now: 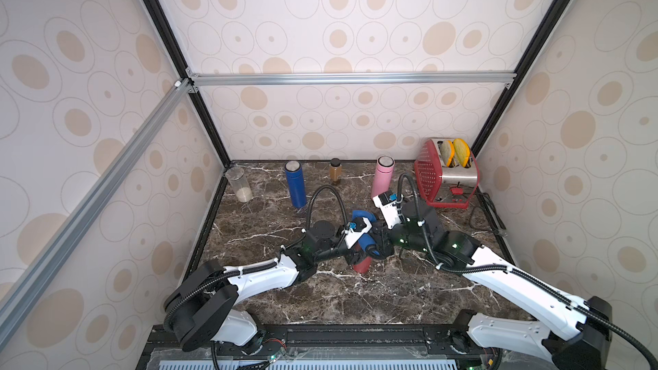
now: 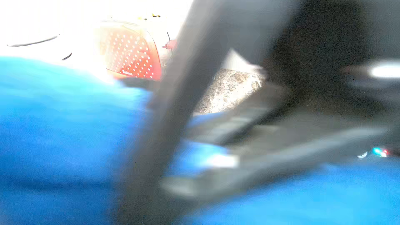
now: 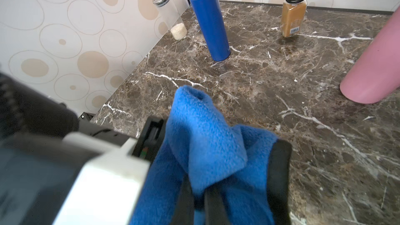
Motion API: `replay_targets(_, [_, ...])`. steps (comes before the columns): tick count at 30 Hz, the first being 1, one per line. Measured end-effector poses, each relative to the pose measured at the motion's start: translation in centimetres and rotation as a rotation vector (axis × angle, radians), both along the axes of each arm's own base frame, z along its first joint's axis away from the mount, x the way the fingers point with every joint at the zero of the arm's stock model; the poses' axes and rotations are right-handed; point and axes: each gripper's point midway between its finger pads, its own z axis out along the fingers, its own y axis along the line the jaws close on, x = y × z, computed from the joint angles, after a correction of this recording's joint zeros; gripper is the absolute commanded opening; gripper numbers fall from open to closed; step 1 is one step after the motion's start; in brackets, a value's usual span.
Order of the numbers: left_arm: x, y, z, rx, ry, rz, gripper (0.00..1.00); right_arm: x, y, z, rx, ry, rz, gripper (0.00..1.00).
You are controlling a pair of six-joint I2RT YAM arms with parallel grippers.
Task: Wipe the surface of the thermos
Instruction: Wipe the dirt from the surface of the thermos.
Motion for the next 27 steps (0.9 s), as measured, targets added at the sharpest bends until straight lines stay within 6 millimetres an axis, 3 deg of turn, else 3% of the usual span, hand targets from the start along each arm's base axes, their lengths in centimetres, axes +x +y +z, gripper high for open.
replay_targets(4, [0.0,0.0,0.0,0.001,-0.001,-0.002,0.0,-1.7,-0.8,-0.3,0.01,0.011,0.003,0.0])
replay_targets(8, [0.0,0.0,0.0,0.003,0.001,-0.001,0.0,-1.6,-1.0,-0.4,0.032,0.002,-0.017,0.0])
replay_targets(20, [0.2,0.4,-0.1,0.008,0.013,0.016,0.0,3.3,2.0,-0.3,0.043,-0.019,-0.042,0.0])
replay_targets(23, [0.1,0.3,-0.1,0.008,0.013,0.013,0.0,2.9,1.7,-0.3,0.052,-0.022,-0.038,0.0])
replay_targets(27, [0.0,0.3,0.0,0.01,0.014,0.015,0.0,1.2,-0.5,-0.3,0.075,-0.027,-0.051,0.0])
